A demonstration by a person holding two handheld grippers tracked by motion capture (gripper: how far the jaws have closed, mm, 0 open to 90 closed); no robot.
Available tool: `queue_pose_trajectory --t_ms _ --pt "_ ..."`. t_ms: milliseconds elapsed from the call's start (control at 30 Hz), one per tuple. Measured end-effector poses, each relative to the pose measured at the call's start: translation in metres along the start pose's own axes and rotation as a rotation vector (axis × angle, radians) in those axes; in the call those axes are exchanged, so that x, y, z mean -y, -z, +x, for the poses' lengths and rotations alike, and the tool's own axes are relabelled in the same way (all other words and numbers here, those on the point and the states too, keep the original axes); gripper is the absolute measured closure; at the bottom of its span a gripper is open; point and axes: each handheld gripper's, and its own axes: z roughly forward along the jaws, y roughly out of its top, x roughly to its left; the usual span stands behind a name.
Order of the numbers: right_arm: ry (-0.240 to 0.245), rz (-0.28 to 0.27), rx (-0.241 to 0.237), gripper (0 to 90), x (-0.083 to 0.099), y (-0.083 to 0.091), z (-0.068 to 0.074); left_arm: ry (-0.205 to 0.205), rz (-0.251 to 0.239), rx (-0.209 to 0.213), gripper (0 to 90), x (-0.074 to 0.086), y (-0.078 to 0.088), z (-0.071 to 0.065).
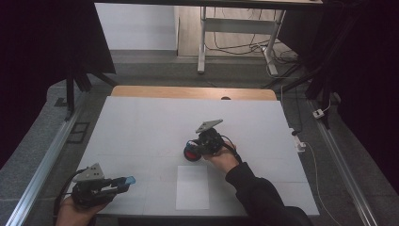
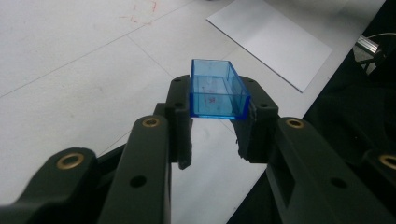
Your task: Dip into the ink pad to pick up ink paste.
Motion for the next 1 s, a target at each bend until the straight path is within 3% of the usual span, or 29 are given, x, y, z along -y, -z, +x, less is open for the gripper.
queue_pose_trajectory --t_ms 233,600,767,1000 --pt "-0.022 -0.016 -0.022 71.5 0.002 0.0 -0.004 0.003 0.0 0.002 68.8 0.0 0.0 0.0" --pt "0.077 0.011 0.06 71.4 -0.001 -0.001 0.012 0.004 0.0 0.002 68.8 0.0 0.0 0.0" --pt "0.032 0.001 0.028 71.3 0.0 0.0 0.006 0.001 -0.001 0.005 68.8 0.0 0.0 0.001" --pt "0.062 0.002 0.037 71.0 0.0 0.0 0.008 0.018 -0.008 0.014 68.9 0.001 0.001 0.002"
